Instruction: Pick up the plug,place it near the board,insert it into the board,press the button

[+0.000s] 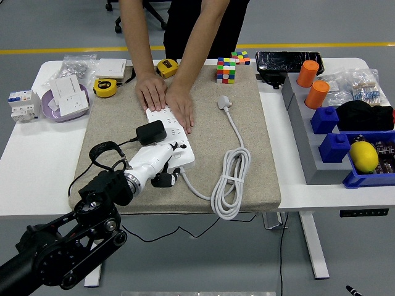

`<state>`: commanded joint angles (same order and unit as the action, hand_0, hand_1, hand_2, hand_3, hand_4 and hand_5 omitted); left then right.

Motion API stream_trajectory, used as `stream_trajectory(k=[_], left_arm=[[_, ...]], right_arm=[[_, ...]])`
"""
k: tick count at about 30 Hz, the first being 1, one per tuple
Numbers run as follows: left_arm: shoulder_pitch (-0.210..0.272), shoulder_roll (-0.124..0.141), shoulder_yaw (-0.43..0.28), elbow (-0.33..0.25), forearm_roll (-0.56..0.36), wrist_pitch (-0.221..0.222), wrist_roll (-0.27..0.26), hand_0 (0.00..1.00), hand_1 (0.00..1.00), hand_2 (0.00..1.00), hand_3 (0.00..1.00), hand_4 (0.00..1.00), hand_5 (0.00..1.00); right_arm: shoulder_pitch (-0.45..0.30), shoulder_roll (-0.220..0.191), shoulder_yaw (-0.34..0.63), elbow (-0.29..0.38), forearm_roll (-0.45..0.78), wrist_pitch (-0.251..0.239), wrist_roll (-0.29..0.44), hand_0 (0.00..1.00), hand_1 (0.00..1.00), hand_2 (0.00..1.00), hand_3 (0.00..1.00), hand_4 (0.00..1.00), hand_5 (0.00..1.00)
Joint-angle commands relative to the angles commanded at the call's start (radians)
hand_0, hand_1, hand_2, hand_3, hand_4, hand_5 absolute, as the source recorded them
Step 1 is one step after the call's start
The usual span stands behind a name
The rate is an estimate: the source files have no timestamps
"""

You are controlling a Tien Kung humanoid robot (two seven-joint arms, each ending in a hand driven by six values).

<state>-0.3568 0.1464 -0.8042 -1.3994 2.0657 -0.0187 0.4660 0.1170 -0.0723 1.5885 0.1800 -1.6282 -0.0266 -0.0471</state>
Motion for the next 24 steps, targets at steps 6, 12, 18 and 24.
stream_trajectory(k=[6, 12, 18, 24], left_arm=[[0.005, 0.002, -0.005, 0.002, 0.001, -0.023, 0.010, 0.137, 0.056, 0.153, 0.856, 0.493, 0.034], [0.004, 0.003, -0.004, 0.000, 0.000, -0.026, 0.010, 0.137, 0.057, 0.152, 0.842, 0.494, 0.017], [0.002, 0.007, -0.007, -0.002, -0.003, -0.046, 0.024, 0.136, 0.056, 0.153, 0.802, 0.484, 0.005], [0.002, 0.010, -0.005, 0.002, 0.002, -0.050, 0.028, 0.137, 0.056, 0.152, 0.811, 0.485, 0.002]], right_arm=[[0.001, 0.000, -0.001, 0.000, 0.002, 0.000, 0.001, 0.854, 0.810, 0.782, 0.801, 0.998, 0.827], [0.001, -0.002, 0.002, 0.000, -0.003, 0.001, 0.000, 0.854, 0.810, 0.782, 0.801, 0.998, 0.828], [0.002, -0.002, -0.002, 0.000, 0.000, 0.001, 0.001, 0.854, 0.811, 0.782, 0.801, 0.998, 0.829], [-0.003, -0.001, 0.003, 0.000, -0.007, 0.003, -0.002, 0.855, 0.811, 0.783, 0.800, 0.998, 0.832]])
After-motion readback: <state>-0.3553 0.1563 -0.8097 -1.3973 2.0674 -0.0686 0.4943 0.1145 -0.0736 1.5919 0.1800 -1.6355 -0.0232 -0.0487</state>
